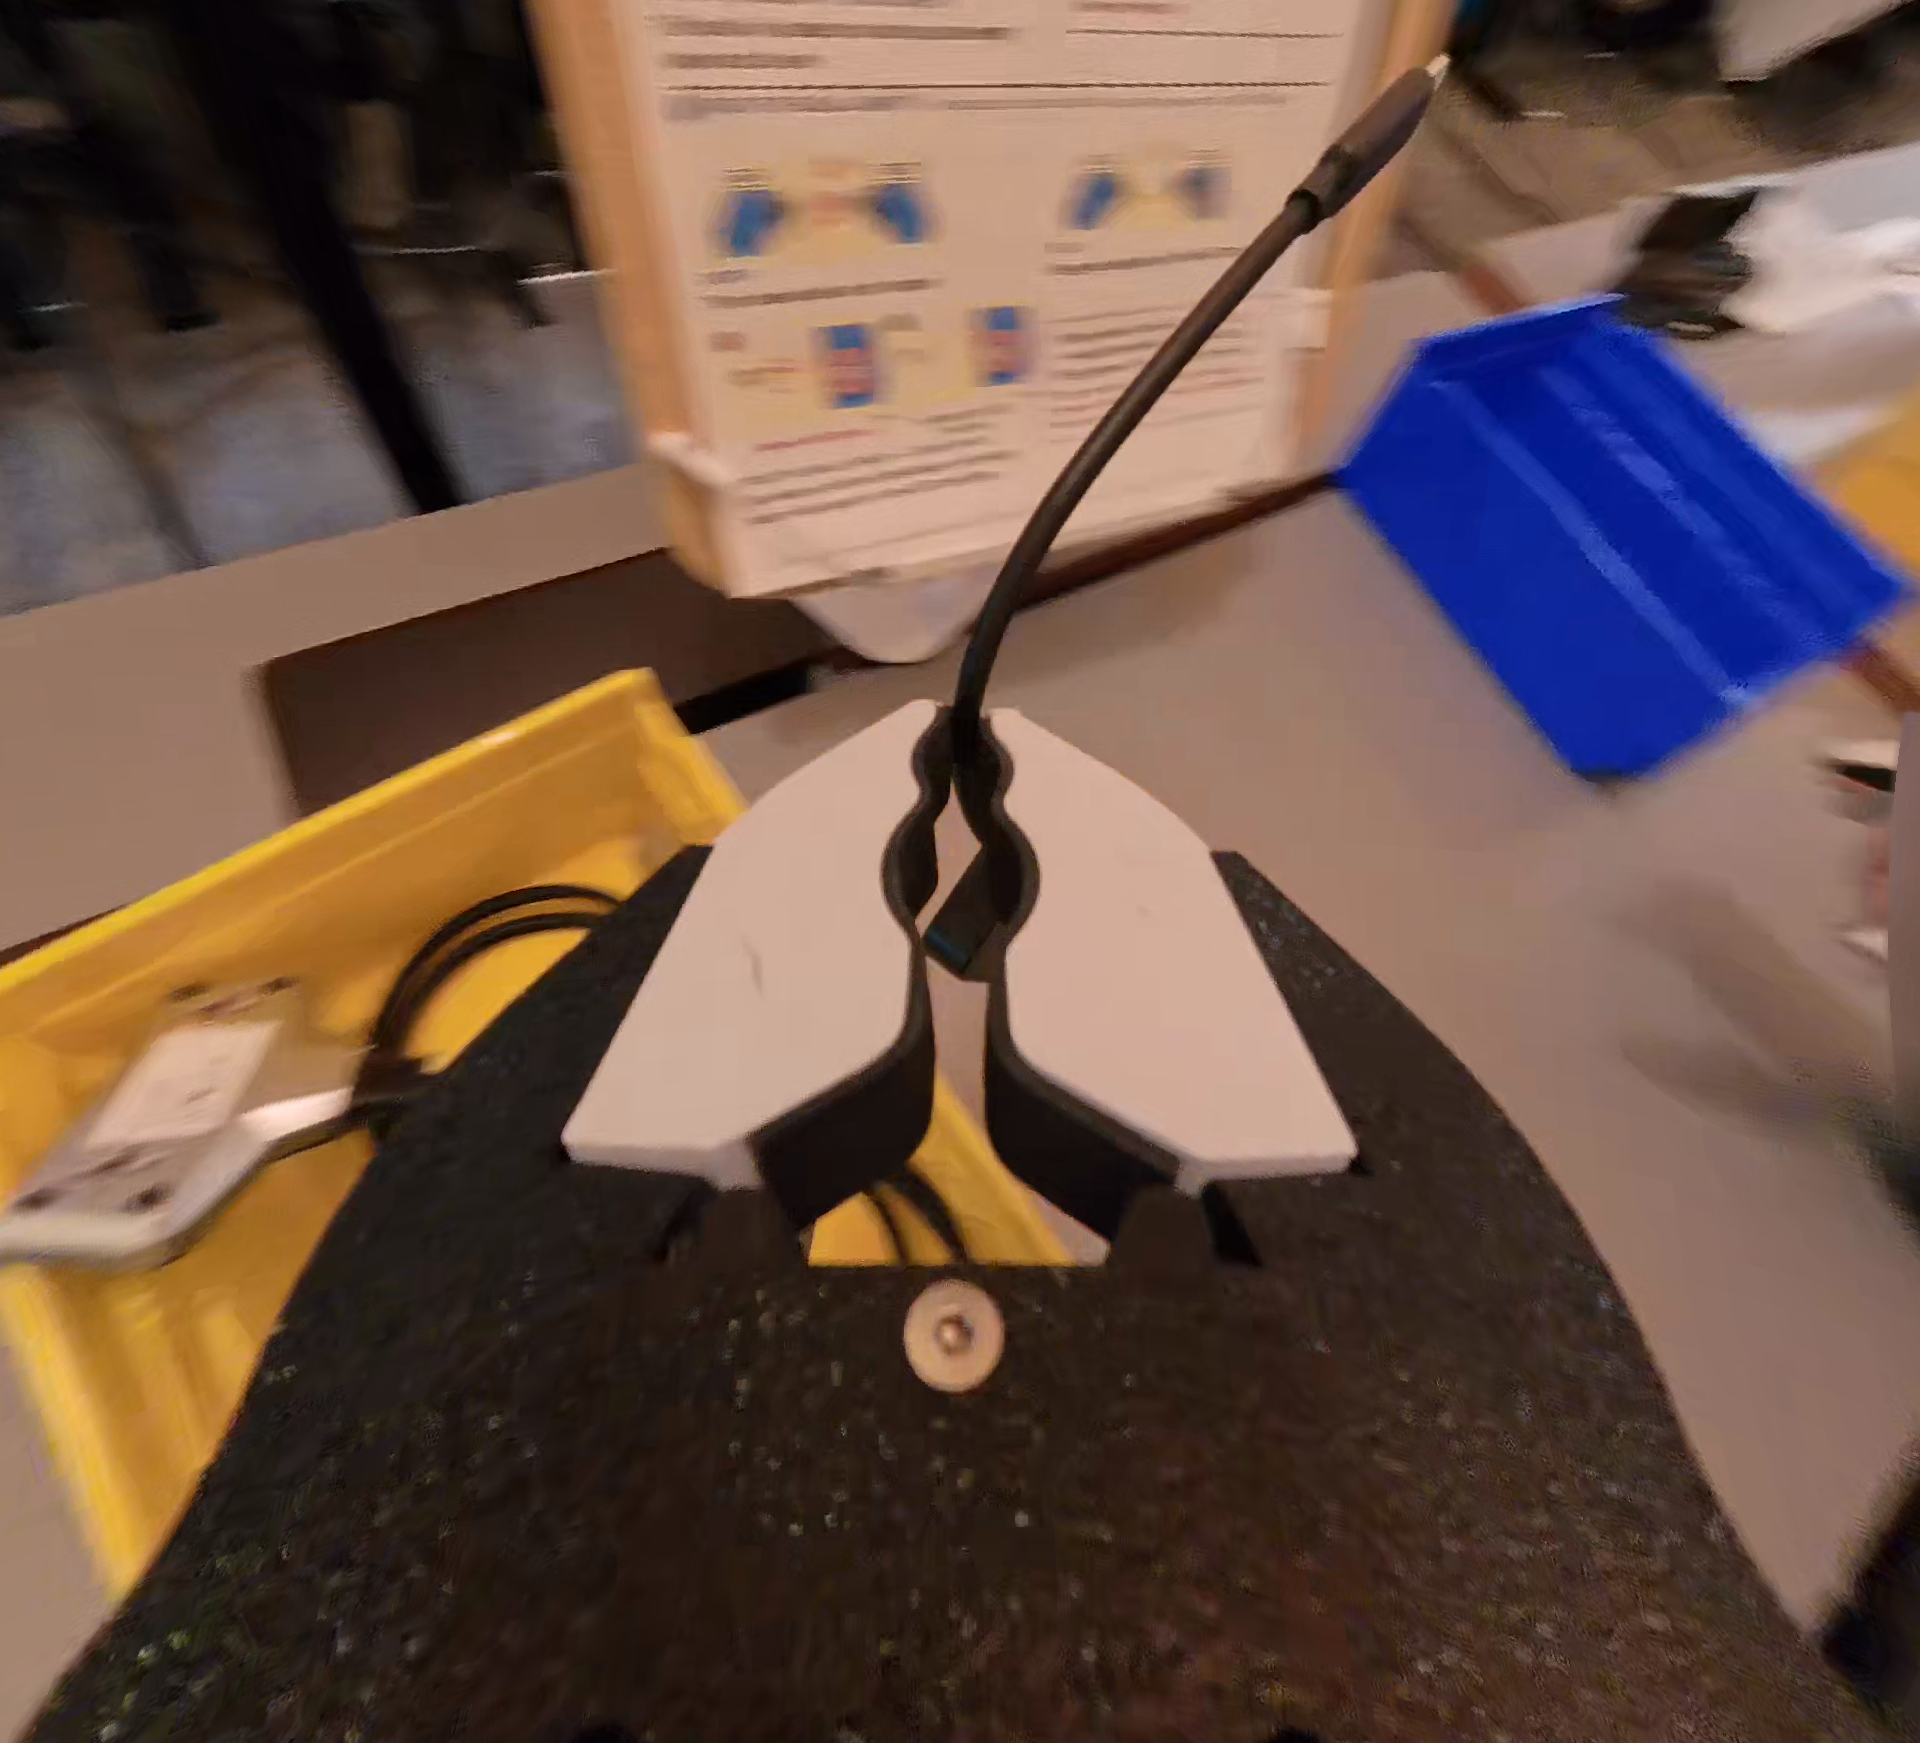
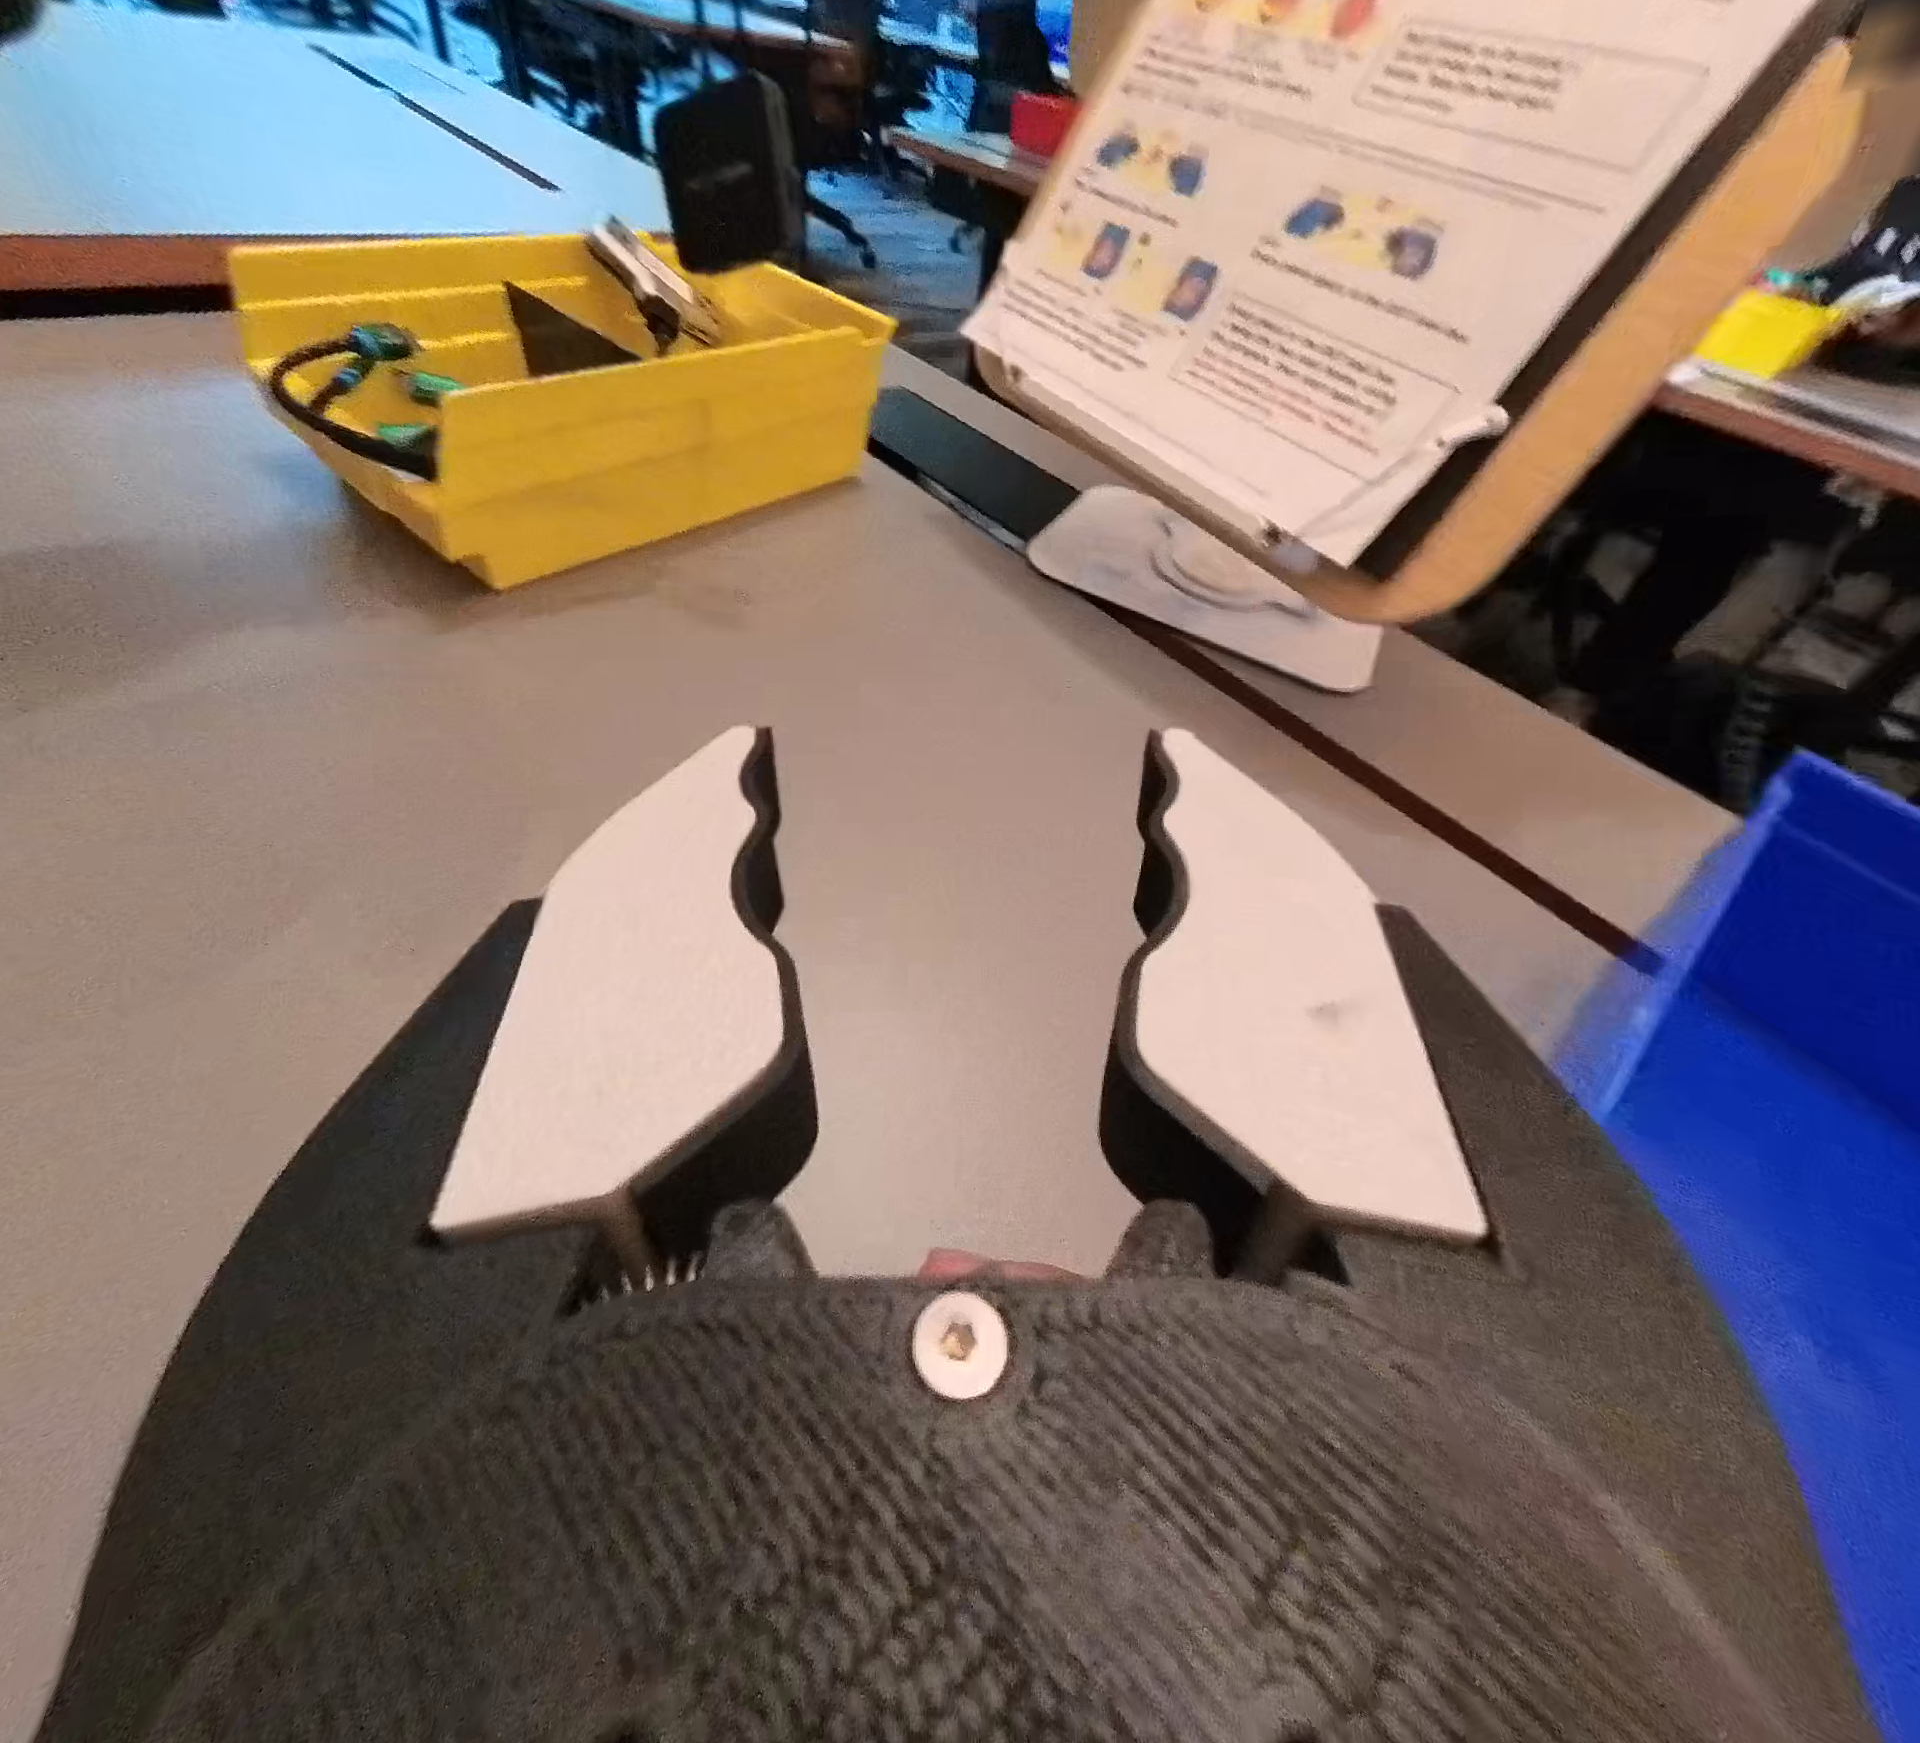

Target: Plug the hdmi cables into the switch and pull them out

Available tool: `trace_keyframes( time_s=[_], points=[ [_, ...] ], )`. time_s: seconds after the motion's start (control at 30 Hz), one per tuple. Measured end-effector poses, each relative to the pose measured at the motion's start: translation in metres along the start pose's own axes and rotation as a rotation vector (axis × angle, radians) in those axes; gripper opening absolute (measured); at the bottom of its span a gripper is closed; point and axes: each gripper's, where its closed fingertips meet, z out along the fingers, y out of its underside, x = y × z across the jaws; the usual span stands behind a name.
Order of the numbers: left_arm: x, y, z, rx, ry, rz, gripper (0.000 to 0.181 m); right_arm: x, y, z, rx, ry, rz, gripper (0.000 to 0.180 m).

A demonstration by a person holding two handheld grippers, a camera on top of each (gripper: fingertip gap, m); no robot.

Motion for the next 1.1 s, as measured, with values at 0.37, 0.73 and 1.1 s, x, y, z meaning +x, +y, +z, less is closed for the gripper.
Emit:
trace_keyframes(
  time_s=[0.37, 0.73, 1.1],
  points=[
    [0.221, 0.067, -0.009, -0.005, 0.552, 0.073, 0.003, -0.111, -0.036, 0.026, 0.146, -0.253, 0.125, 0.076],
    [0.263, 0.081, -0.020, 0.127, 0.462, 0.216, 0.004, -0.112, -0.051, 0.008, 0.204, -0.237, -0.041, 0.014],
    [0.289, 0.136, 0.003, 0.168, 0.597, 0.200, 0.053, -0.105, -0.076, -0.014, 0.381, -0.244, 0.057, 0.014]
  ],
)
